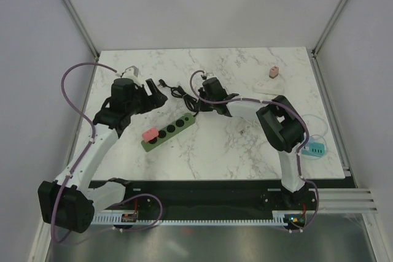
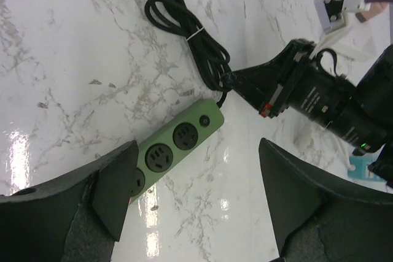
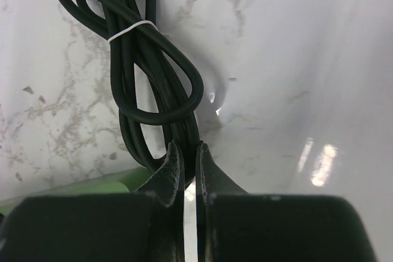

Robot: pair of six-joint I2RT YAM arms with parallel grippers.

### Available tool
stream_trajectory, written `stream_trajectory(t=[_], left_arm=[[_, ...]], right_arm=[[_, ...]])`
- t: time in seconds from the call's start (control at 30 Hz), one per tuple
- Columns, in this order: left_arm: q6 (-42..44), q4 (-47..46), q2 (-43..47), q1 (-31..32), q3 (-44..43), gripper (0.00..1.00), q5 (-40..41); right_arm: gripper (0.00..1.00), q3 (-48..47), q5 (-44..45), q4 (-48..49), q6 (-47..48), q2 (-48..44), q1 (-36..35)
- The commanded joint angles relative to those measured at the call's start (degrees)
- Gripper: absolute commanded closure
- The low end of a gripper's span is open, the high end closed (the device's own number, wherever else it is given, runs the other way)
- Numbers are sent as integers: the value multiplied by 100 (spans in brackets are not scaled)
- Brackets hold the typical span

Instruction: Pull the plug off the socket

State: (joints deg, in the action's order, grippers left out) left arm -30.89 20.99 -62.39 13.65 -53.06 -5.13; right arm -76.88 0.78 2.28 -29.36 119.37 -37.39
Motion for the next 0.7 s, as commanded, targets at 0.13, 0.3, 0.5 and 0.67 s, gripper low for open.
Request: stream_trajectory(t=[0.13,0.3,0.5,0.67], left_arm=[[769,-61,-168,901,-143,14,290],[673,483,-239,1052,-100,14,187],[646,941,420,1043,208,11,915],[356,1608,500,1052,-99,0,1435]], right_arm=[[100,718,784,-843,651,-634,750],[97,1210,670,-844,905,-1231,777],[81,1430,381,-905,1020,-1566,777],[51,1465,-60,-914,968,-1820,777]])
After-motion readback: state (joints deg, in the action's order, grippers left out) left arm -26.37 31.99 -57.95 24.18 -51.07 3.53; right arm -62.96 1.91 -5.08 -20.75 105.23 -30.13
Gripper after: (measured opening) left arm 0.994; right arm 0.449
